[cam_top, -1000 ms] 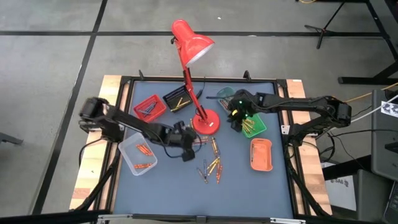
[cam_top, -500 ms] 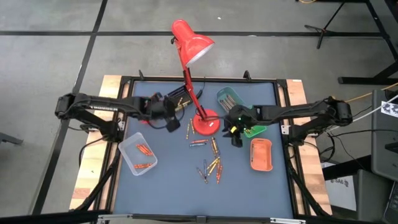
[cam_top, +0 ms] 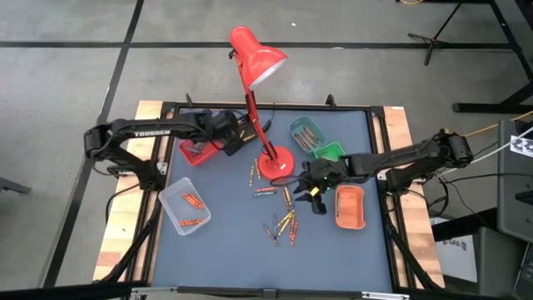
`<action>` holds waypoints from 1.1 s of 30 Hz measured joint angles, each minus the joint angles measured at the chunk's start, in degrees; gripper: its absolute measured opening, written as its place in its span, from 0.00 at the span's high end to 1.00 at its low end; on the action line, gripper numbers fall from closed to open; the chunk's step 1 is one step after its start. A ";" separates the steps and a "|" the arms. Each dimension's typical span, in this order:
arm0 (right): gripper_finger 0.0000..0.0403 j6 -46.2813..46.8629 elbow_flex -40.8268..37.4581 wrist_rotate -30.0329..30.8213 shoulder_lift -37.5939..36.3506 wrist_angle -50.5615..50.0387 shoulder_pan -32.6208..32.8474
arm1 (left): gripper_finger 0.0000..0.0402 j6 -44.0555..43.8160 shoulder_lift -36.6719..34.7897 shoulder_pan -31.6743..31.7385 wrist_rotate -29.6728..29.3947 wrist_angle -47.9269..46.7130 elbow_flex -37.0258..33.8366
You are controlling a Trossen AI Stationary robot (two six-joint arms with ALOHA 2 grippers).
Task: Sort crayons
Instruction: Put the yellow crayon into the top left black bin, then put the blue crayon into the middle left red bin
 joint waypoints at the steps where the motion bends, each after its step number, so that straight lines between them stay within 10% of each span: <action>1: 0.70 1.04 -0.01 1.11 0.00 -0.03 0.62 | 0.98 0.00 0.68 0.71 0.03 0.16 0.01; 12: 0.70 17.78 -0.02 18.47 0.00 -0.35 5.69 | 0.93 -0.11 8.60 4.55 0.22 8.28 0.01; 33: 0.70 26.25 -0.02 29.47 15.33 1.47 9.64 | 0.82 -0.15 9.71 4.79 0.20 9.42 0.01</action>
